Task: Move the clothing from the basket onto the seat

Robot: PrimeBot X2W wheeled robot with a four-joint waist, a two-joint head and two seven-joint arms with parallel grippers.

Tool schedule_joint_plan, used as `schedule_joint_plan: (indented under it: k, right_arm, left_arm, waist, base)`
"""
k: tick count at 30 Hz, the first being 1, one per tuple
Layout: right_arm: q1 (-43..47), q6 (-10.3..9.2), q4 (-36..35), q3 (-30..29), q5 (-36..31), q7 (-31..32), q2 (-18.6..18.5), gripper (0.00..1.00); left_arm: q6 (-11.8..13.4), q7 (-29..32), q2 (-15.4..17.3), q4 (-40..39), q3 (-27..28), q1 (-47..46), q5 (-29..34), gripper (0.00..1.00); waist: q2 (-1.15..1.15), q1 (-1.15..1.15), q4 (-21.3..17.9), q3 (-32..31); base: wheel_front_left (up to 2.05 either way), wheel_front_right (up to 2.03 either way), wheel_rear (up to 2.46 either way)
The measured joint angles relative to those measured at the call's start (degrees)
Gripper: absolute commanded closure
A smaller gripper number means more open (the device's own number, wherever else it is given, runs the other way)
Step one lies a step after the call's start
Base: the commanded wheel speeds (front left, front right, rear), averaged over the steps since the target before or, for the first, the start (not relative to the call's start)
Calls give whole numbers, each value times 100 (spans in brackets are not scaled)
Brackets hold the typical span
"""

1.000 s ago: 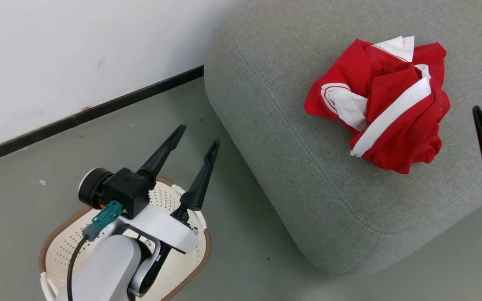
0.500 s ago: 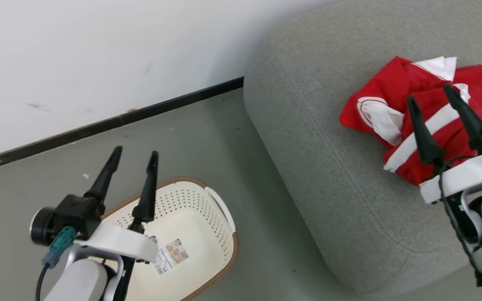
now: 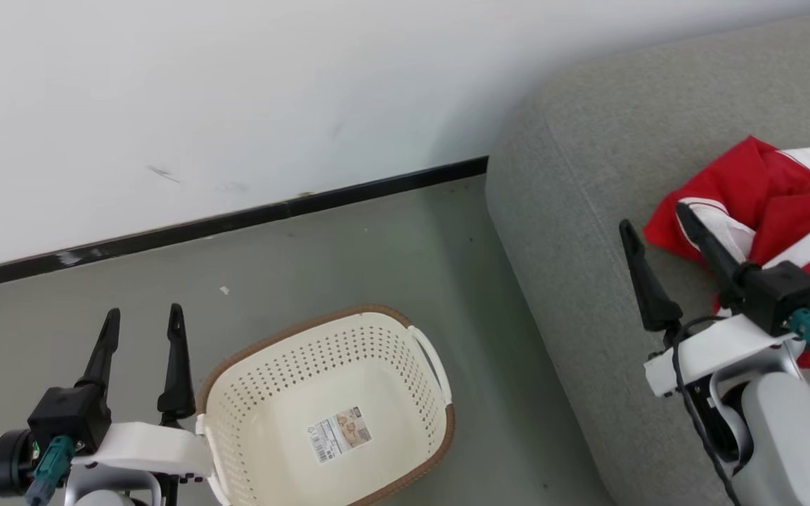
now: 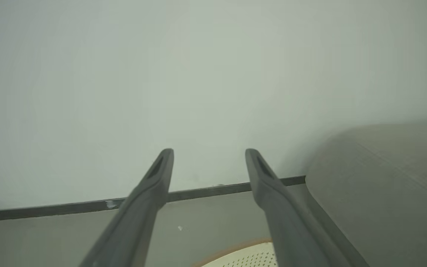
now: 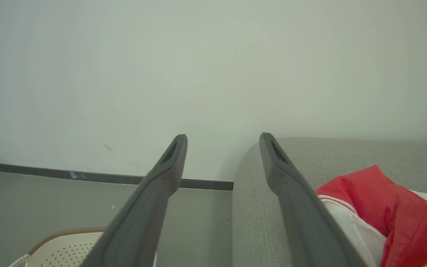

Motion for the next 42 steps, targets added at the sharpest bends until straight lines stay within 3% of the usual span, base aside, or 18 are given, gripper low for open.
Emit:
schedule_joint_plan:
  k: [7,18,42]
  right_arm:
    - [377,0,-47,-144,-124,0,187,0]
    - [1158,0,-236,-417,-308,0,348,0]
    - [2030,0,-577,-678,-410,0,472,0]
  left_arm:
    - [140,-1,-92,-12,266,266,-11,0]
    - [149,-2,-149,-7,460,567,9,0]
    - [-68,-14,-127,371,279,786,218,0]
  waist:
    - [0,0,349,-197]
    - [0,0,829,-504]
    - [0,0,1357,-910]
  base:
    - [0,0,0]
    - [0,0,0]
    - [0,0,0]
